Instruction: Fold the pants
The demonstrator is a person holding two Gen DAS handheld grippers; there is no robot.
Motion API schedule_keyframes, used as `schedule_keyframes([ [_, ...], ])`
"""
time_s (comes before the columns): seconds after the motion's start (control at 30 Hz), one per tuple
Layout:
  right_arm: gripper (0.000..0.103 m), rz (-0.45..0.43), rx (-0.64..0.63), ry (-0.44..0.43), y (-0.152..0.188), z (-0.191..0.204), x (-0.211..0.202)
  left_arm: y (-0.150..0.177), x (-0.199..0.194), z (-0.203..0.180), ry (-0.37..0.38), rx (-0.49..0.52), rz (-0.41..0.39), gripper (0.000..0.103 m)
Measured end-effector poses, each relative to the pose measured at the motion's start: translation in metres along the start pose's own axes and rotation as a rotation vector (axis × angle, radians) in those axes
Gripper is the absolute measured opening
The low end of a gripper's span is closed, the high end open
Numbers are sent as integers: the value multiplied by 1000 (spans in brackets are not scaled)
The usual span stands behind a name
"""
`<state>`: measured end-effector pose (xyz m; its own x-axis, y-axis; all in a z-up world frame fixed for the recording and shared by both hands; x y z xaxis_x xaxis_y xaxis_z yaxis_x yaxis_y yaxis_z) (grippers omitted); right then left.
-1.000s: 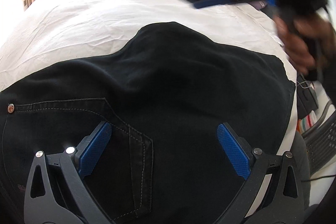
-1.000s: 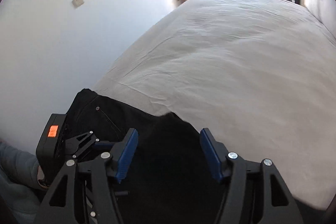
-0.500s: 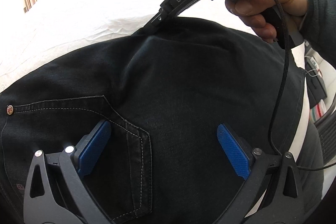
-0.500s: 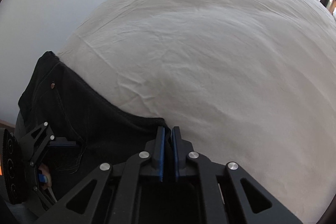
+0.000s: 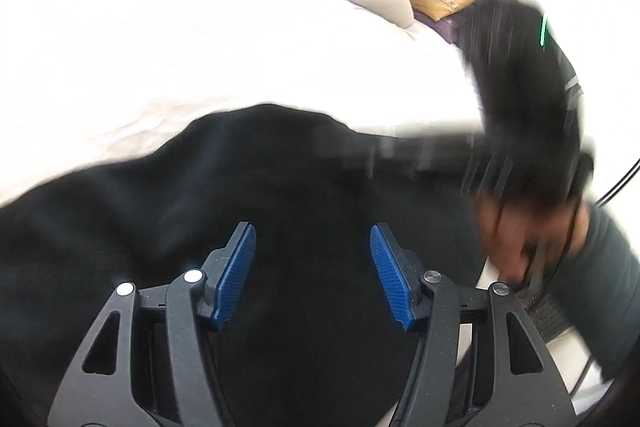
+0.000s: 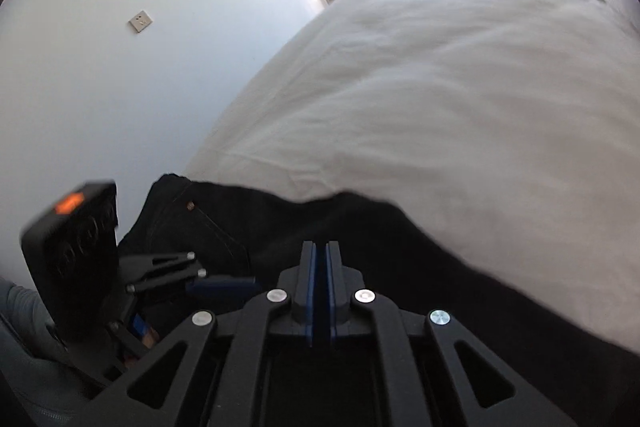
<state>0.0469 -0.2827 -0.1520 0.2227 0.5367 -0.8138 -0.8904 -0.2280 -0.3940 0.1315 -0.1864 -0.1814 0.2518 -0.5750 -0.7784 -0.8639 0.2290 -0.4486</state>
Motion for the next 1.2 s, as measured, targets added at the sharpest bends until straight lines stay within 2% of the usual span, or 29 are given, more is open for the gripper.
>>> schedule_keyframes([
  [0.07,1,65,124,58,29,-31,19,-14,29,6,64,-31,76,41],
  [0.1,0,72,170,76,44,-47,22,-17,47,14,59,-64,134,28],
  [0.13,0,36,205,51,54,-58,20,-19,56,24,53,-88,159,15],
  [0.17,0,11,242,55,64,-67,12,-18,60,34,80,-125,159,10],
  [0.2,0,-1,276,82,74,-77,4,-16,60,47,139,-185,158,2],
  [0.27,0,-41,322,132,88,-98,-16,-11,58,66,200,-257,144,2],
  [0.33,0,-90,384,187,103,-115,-37,-9,45,73,166,-271,114,2],
  [0.4,0,-138,467,268,120,-132,-61,-23,30,65,75,-243,85,2],
  [0.43,0,-153,506,316,127,-136,-71,-25,24,53,64,-200,68,2],
  [0.47,7,-172,529,339,132,-135,-82,-33,20,39,97,-153,65,2],
  [0.5,7,-208,525,305,136,-127,-91,-36,17,33,141,-109,86,2],
  [0.53,7,-241,499,234,137,-119,-95,-41,29,12,189,-54,138,2],
  [0.6,21,-256,424,142,137,-98,-98,-41,62,-15,202,-2,246,2],
  [0.63,23,-246,387,120,139,-93,-97,-41,84,-16,190,-4,300,2],
  [0.67,26,-235,367,106,138,-88,-90,-36,95,-14,183,-18,317,2],
  [0.73,26,-173,392,119,144,-97,-73,-40,96,5,261,-132,297,2],
  [0.77,12,-135,437,146,151,-110,-65,-40,91,10,255,-162,274,2],
  [0.8,0,-154,472,124,159,-122,-67,-42,83,19,236,-171,248,2],
  [0.87,0,-212,539,114,176,-148,-84,-45,57,47,198,-215,186,2],
  [0.93,0,-267,609,187,196,-179,-108,-50,18,92,50,-321,76,2],
  [0.97,0,-294,666,225,207,-194,-123,-51,1,105,33,-367,33,2],
  [1.0,0,-317,731,271,220,-207,-138,-49,-15,116,-18,-401,3,2],
  [1.03,1,-323,793,350,231,-217,-154,-45,-30,119,-104,-405,-19,2],
  [1.07,8,-328,824,410,239,-220,-167,-41,-40,116,-118,-393,-30,2],
  [1.1,19,-343,831,424,243,-218,-178,-36,-48,108,-102,-376,-34,2],
  [1.13,24,-372,820,387,244,-212,-187,-26,-53,90,-74,-332,-36,2],
  [1.2,41,-440,740,231,236,-187,-190,-11,-59,47,-20,-266,-33,2],
])
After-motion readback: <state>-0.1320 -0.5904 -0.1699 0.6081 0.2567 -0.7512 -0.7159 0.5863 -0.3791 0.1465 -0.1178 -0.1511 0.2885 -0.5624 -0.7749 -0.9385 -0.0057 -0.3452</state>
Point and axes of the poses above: each gripper's, at about its wrist camera, not at the fingertips, and x roughly the way its jaws point, z to its left, y to its underside, the point moved 3 cm from there along x, roughly the way its jaws point, and after that the axes turned 7 degrees about z, right-handed, at the moved point
